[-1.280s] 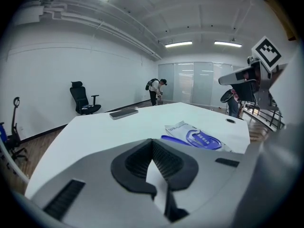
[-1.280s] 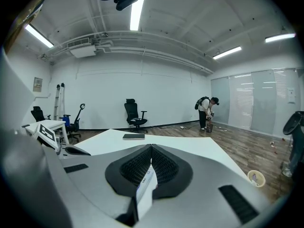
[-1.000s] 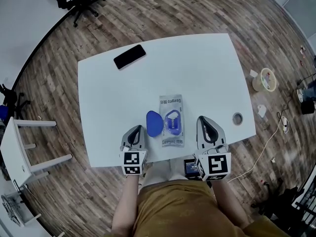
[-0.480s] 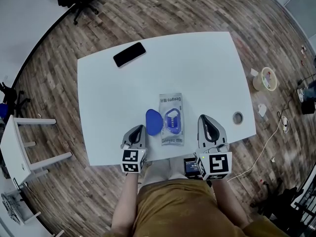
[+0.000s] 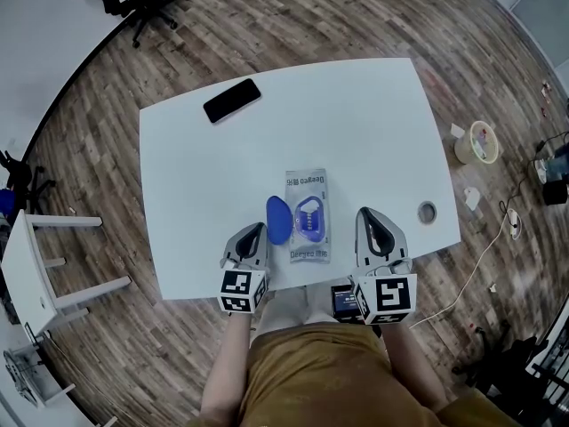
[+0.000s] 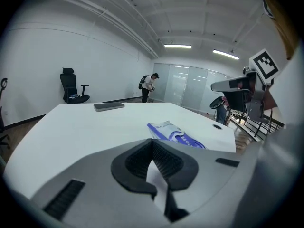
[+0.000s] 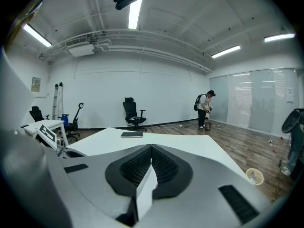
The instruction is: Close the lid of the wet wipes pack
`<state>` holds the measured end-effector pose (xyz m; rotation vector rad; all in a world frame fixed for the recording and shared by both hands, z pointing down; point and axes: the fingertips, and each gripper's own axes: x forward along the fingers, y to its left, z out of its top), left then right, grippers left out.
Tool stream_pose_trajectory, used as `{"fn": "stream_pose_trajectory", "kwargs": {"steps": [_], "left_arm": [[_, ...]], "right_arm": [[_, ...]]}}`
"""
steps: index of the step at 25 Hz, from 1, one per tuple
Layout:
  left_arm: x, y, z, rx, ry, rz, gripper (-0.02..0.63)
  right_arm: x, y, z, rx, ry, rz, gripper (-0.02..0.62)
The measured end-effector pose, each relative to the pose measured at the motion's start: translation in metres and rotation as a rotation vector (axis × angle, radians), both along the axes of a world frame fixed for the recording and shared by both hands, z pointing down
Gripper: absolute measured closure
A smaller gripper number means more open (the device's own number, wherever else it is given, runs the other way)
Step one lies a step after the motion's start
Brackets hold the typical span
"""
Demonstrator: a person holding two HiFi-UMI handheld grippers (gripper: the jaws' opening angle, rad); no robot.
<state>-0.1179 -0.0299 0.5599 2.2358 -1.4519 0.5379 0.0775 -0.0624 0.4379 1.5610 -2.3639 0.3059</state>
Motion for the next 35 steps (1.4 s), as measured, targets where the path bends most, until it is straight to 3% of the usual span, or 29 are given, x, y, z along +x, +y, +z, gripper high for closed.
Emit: {"fn": "stream_pose_trajectory", "kwargs": {"steps": [35], "left_arm": [[0.053,0.0,-0.017,0.04,0.052,0.104,0.6]], "right_arm": [[-0.008,0.013,0.029,-0.055,0.017,-0.042,0.586]]}}
